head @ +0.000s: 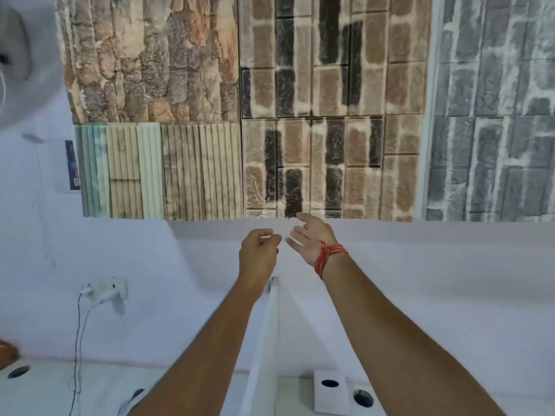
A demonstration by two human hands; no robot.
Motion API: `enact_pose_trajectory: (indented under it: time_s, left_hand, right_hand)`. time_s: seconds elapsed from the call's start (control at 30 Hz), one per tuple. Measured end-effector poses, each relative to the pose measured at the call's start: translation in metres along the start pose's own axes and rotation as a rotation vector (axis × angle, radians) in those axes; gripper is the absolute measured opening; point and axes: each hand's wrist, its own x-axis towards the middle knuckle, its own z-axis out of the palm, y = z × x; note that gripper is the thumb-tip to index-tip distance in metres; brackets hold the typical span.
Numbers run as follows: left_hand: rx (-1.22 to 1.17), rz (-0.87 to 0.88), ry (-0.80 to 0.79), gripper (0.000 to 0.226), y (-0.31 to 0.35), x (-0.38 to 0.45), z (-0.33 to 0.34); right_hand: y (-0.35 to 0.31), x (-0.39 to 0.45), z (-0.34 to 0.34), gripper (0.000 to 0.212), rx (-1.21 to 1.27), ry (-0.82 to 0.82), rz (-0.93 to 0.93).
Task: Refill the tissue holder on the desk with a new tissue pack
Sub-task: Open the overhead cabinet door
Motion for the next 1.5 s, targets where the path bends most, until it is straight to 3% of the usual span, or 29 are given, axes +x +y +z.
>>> enact_pose_trajectory:
  time_s: [0.17, 0.4, 0.57, 0.63, 0.77, 0.83, 0.9, 1.0, 1.1, 1.3, 1.4, 1.5]
  left_hand:
    - [0.034, -0.016, -0.048, 0.052, -0.005, 0.021, -0.019]
    - [0.008, 0.033, -0.061, 0.072, 0.009, 0.002, -0.037]
    - [-0.032, 0.261, -0.14, 0.07, 0.023, -0.072, -0.037]
    - [-0.022, 0.401, -0.183, 0.071, 0.021, -0.111, -0.038]
    - [0.016, 0.564, -0.33, 0.074, 0.025, -0.175, -0.024]
    - [0.028, 0.662, -0.433, 0.075, 0.03, -0.205, -0.011]
    - [0.066, 0.744, -0.566, 0.08, 0.035, -0.226, 0.008]
    - [0.155, 0.811, -0.742, 0.09, 0.048, -0.255, 0.048]
    - [0.296, 0.832, -0.827, 0.097, 0.062, -0.282, 0.094]
    - [0.493, 0.86, -0.902, 0.104, 0.078, -0.31, 0.171]
    - [0.418, 0.881, -0.9, 0.114, 0.069, -0.31, 0.191]
    - [0.339, 0.942, -0.849, 0.11, 0.057, -0.31, 0.197]
  right_hand:
    - [-0.001, 0.02, 0.022, 0.025, 0.198, 0.042, 0.016]
    - [0.011, -0.012, 0.023, 0.009, 0.181, 0.113, -0.061]
    - [0.005, -0.08, 0.005, 0.017, 0.154, 0.184, -0.113]
    - [-0.001, -0.114, -0.005, 0.024, -0.012, 0.269, -0.178]
    - [-0.01, -0.192, -0.019, 0.052, -0.75, 0.589, -0.531]
    - [-0.021, -0.236, -0.027, 0.045, -0.904, 0.624, -0.834]
    - [-0.039, -0.275, -0.041, 0.042, -0.938, 0.596, -1.012]
    - [-0.068, -0.317, -0.076, 0.055, -1.101, 0.576, -0.989]
    - [-0.097, -0.341, -0.116, 0.062, -1.308, 0.67, -0.92]
    - [-0.148, -0.36, -0.18, 0.079, -1.674, 0.779, -0.641]
    - [-0.162, -0.364, -0.201, 0.079, -1.858, 0.736, -0.618]
    - [-0.158, -0.361, -0.206, 0.081, -1.893, 0.701, -0.668]
